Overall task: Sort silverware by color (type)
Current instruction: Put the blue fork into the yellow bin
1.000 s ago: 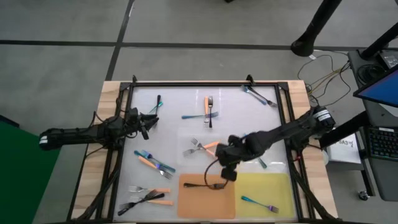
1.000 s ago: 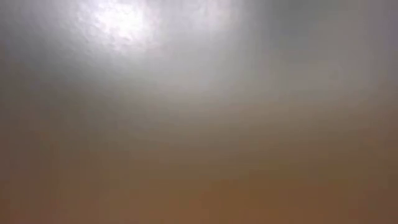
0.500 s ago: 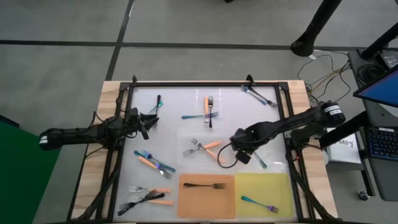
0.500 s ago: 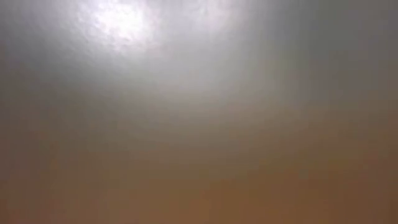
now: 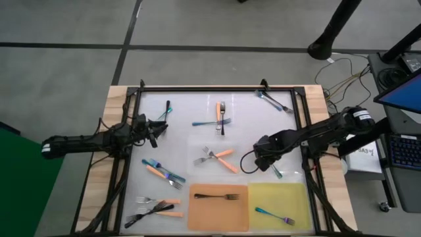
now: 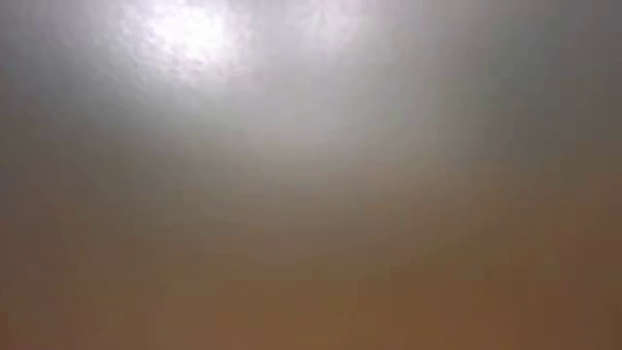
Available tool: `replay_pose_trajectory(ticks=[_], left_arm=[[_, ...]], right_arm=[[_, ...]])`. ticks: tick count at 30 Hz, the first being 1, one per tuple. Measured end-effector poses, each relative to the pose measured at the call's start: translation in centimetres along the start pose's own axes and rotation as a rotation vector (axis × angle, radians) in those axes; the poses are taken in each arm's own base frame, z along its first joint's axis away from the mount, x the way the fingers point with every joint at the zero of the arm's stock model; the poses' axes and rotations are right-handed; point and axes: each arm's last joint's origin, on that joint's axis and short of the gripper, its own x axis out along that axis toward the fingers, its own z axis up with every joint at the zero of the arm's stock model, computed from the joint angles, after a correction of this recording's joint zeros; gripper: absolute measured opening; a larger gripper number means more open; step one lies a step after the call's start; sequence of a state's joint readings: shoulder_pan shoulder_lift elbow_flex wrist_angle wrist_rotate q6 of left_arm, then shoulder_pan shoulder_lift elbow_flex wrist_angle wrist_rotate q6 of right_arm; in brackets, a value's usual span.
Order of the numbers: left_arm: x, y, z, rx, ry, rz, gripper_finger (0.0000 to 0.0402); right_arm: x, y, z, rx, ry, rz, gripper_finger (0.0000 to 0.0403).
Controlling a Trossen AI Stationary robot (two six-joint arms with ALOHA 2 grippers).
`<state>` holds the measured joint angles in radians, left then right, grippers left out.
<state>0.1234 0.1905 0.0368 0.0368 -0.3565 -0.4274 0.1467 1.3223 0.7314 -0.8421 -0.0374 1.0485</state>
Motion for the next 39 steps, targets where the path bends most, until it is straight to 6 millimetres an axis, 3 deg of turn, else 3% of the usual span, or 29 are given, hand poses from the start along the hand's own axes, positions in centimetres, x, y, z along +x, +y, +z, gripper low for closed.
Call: replay_pose_trajectory(ticks=[10, 21, 30, 39], left_arm=[[0.0, 0.0, 0.0, 0.0, 0.0, 0.0, 0.0096], [0.0, 0.0, 0.0, 0.0, 0.001, 0.0, 0.0096], [0.0, 0.0, 0.0, 0.0, 0.0, 0.0, 0.0096], [0.0, 0.0, 0.0, 0.0, 0.0, 0.0, 0.0096]], right_arm=[[1.7, 0.5, 0.5, -0.023, 0.006, 0.019, 0.0068], [2.2, 0.3, 1.1, -0.036, 0.024, 0.002, 0.0067], [2.2, 0.3, 1.1, -0.064, 0.01, -0.002, 0.0018], [1.6, 0.1, 1.1, -0.082, -0.027, 0.01, 0.0015]])
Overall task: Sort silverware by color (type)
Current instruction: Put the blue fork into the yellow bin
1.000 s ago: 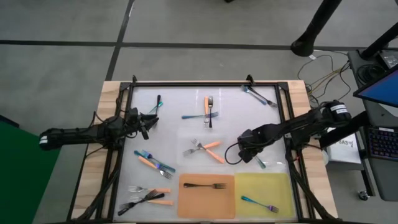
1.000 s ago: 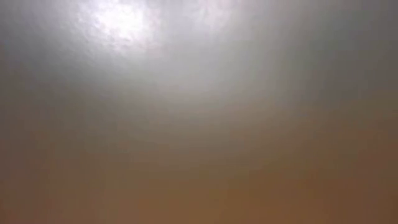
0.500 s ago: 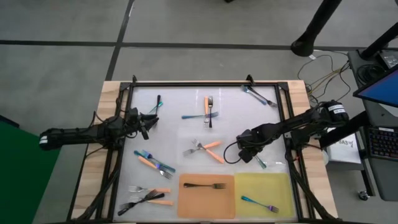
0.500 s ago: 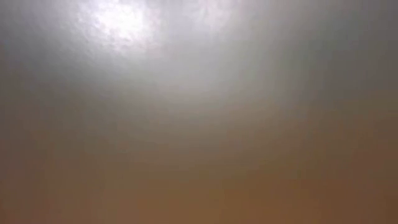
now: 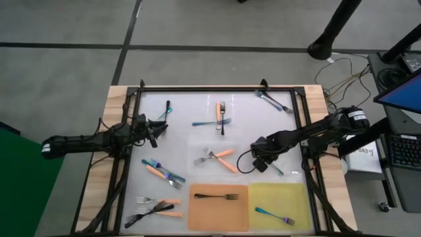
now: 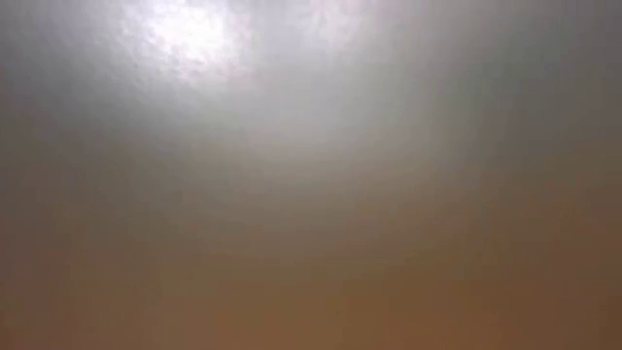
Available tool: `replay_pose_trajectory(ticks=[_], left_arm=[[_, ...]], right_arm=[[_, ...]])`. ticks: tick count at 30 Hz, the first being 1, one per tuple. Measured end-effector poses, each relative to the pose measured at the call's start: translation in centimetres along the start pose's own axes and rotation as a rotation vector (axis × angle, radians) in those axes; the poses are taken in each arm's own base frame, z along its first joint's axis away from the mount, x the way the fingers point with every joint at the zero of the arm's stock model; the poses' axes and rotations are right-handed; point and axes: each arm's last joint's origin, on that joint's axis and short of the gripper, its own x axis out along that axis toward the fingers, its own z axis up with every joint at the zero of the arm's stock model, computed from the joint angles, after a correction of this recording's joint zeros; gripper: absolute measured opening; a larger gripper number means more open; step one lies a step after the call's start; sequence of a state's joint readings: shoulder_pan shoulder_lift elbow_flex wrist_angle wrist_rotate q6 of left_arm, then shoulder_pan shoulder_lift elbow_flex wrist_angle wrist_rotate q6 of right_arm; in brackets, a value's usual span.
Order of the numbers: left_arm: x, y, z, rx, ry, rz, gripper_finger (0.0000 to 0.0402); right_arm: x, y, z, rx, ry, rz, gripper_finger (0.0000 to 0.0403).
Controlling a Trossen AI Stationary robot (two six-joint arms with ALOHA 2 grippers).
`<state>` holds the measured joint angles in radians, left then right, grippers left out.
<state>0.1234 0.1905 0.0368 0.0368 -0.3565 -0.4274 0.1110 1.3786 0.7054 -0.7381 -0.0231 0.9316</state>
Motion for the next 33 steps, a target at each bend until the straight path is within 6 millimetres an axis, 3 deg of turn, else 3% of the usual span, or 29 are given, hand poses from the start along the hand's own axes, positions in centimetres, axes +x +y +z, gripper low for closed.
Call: replay_pose_trajectory(ticks=[20, 33], left_arm=[[0.0, 0.0, 0.0, 0.0, 0.0, 0.0, 0.0096], [0.0, 0.0, 0.0, 0.0, 0.0, 0.0, 0.0096]], right_arm=[[-3.3, -0.5, -0.4, -0.008, -0.133, 0.115, 0.0013], [-7.5, -0.8, -2.1, 0.019, -0.19, 0.386, 0.0013]])
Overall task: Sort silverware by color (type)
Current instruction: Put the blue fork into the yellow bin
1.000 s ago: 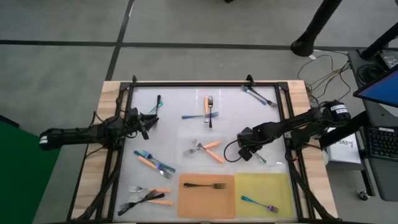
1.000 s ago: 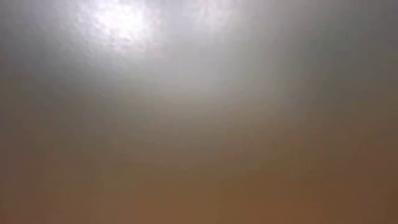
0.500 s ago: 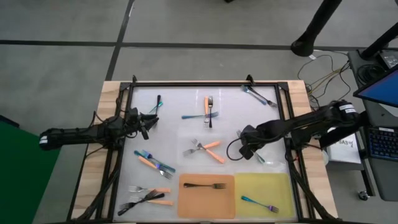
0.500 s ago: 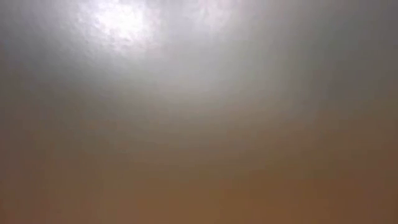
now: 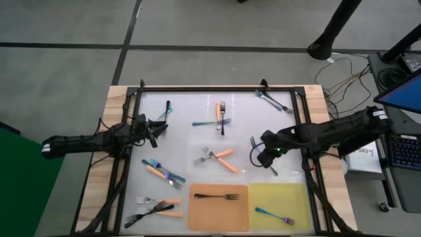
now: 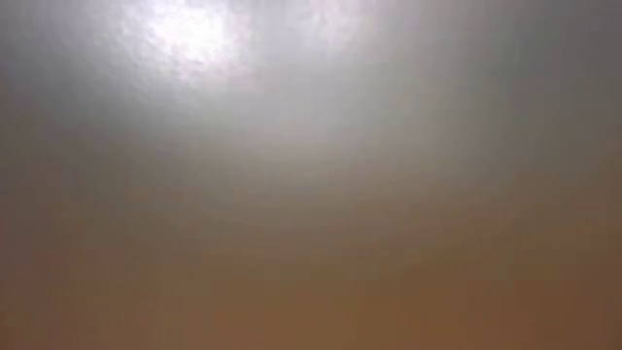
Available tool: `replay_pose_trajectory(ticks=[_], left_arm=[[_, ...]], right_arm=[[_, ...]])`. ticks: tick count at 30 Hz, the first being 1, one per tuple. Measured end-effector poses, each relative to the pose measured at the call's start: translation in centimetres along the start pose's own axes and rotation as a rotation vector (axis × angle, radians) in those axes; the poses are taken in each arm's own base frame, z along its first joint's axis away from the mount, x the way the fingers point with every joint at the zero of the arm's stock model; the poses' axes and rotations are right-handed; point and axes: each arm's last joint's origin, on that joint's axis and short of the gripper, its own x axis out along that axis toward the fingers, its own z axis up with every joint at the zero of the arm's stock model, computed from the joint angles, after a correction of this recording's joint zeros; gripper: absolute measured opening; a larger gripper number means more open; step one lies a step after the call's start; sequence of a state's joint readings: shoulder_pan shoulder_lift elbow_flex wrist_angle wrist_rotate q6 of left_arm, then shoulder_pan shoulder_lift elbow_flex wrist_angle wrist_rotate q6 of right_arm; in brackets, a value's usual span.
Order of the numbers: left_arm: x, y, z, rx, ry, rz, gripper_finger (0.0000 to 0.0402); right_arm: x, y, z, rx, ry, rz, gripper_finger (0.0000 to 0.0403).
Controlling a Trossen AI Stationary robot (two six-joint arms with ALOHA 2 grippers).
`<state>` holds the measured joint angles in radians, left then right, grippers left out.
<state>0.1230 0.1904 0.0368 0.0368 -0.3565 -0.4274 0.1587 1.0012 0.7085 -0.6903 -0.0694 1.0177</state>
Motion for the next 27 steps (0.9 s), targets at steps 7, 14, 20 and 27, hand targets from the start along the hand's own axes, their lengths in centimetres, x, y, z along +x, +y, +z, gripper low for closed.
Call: replay_pose_trajectory(ticks=[7, 14, 20, 27], left_arm=[[0.0, 0.0, 0.0, 0.0, 0.0, 0.0, 0.0096], [0.0, 0.0, 0.0, 0.0, 0.0, 0.0, 0.0096], [0.0, 0.0, 0.0, 0.0, 0.0, 0.0, 0.0096], [0.0, 0.0, 0.0, 0.0, 0.0, 0.0, 0.0096]], right_arm=[[-2.1, 3.4, -1.4, -0.07, 0.037, 0.155, 0.0013], [-4.0, 8.1, -3.8, -0.232, 0.121, 0.248, 0.0013], [-3.5, 10.6, -7.0, -0.341, 0.278, 0.178, 0.0013], [-3.1, 11.9, -8.9, -0.362, 0.326, 0.143, 0.0013]])
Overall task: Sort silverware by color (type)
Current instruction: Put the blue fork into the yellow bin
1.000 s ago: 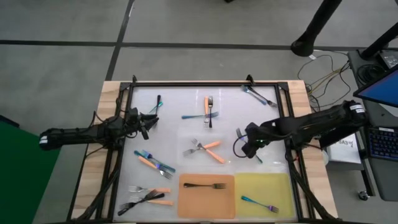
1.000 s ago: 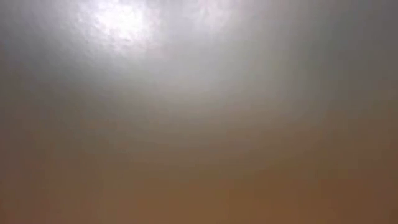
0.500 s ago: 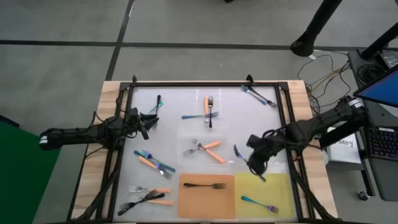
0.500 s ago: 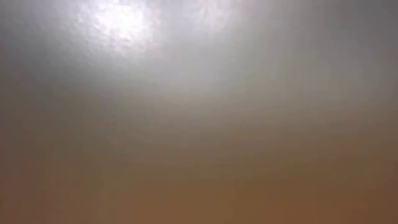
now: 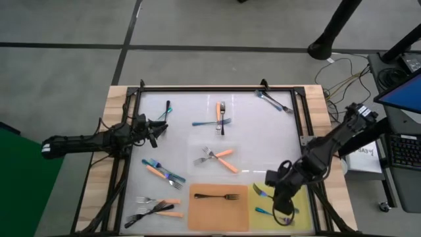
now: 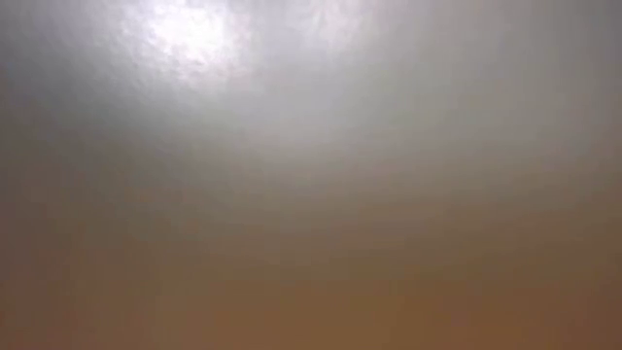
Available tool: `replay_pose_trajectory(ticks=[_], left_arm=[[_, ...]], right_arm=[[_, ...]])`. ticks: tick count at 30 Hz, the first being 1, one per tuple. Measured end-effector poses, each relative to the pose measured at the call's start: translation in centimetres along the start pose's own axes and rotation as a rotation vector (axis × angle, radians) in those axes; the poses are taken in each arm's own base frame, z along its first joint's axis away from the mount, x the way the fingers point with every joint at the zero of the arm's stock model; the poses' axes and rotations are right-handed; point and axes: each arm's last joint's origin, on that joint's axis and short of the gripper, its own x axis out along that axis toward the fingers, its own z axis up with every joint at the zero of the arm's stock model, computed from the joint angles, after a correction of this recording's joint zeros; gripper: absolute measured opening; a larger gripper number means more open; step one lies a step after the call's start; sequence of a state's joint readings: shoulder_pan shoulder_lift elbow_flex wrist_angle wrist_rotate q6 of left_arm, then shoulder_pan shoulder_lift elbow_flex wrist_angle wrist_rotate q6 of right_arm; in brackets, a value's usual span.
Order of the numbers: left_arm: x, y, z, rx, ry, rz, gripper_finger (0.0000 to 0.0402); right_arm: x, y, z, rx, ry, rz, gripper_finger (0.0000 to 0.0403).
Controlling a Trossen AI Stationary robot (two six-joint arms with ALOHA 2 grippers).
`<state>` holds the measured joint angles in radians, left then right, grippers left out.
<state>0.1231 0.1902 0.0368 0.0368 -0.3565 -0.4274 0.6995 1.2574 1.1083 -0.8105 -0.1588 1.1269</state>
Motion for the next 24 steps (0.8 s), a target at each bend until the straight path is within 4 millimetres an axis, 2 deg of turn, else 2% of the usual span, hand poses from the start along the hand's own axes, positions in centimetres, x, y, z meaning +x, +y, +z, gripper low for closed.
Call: replay_pose_trajectory(ticks=[4, 11, 24], left_arm=[[0.0, 0.0, 0.0, 0.0, 0.0, 0.0, 0.0096], [0.0, 0.0, 0.0, 0.0, 0.0, 0.0, 0.0096], [0.0, 0.0, 0.0, 0.0, 0.0, 0.0, 0.0096]], right_arm=[[0.7, -0.1, -1.0, -0.006, 0.041, -0.015, 0.0013], [3.1, -1.9, -2.9, 0.092, 0.123, -0.11, 0.0013], [3.9, -2.7, -3.2, 0.051, 0.132, -0.131, 0.0015]])
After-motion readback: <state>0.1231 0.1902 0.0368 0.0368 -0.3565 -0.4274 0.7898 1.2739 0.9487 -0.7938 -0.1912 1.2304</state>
